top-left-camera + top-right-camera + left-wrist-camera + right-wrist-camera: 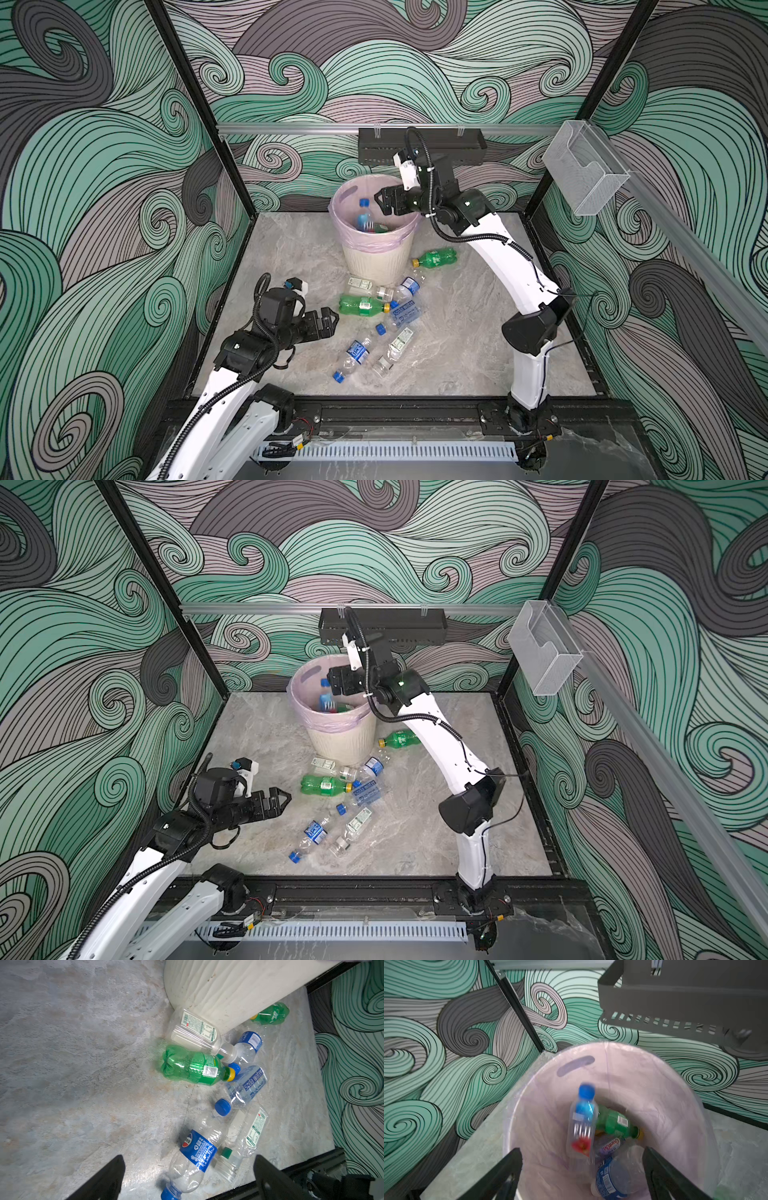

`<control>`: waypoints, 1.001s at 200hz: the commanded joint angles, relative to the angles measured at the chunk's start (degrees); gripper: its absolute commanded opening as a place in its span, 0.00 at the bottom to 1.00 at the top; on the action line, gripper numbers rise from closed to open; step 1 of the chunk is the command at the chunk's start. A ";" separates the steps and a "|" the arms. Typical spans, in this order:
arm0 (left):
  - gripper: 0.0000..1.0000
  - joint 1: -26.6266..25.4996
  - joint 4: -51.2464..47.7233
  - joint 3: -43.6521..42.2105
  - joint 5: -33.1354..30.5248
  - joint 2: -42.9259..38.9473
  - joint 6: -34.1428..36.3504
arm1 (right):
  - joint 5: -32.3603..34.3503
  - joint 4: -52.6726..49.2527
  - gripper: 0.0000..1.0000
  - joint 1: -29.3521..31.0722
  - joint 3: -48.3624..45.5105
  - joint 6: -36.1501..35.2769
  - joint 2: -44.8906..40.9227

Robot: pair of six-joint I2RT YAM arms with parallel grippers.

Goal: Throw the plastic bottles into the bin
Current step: 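Lift the blue-capped bottle over the bin with the right gripper and release, then withdraw the right arm while the left gripper reaches to a clear bottle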

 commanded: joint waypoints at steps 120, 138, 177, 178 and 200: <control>0.93 -10.62 -0.20 0.28 -1.97 7.78 -0.70 | 1.32 21.04 0.98 -0.28 -74.79 7.35 -51.90; 0.93 -13.38 1.37 -1.12 -3.41 9.48 -1.85 | 2.55 21.52 0.98 -0.30 -79.02 9.29 -54.58; 0.93 -19.20 7.14 -4.03 -4.74 14.13 -3.90 | 5.02 24.75 0.99 -0.46 -85.40 11.83 -58.51; 0.93 -19.26 7.28 -4.04 -4.74 14.35 -3.92 | 5.05 24.75 0.99 -0.46 -85.47 11.84 -58.57; 0.93 -21.41 9.47 -4.05 -4.22 17.65 -3.79 | 6.78 23.69 0.99 -0.61 -86.12 11.69 -58.67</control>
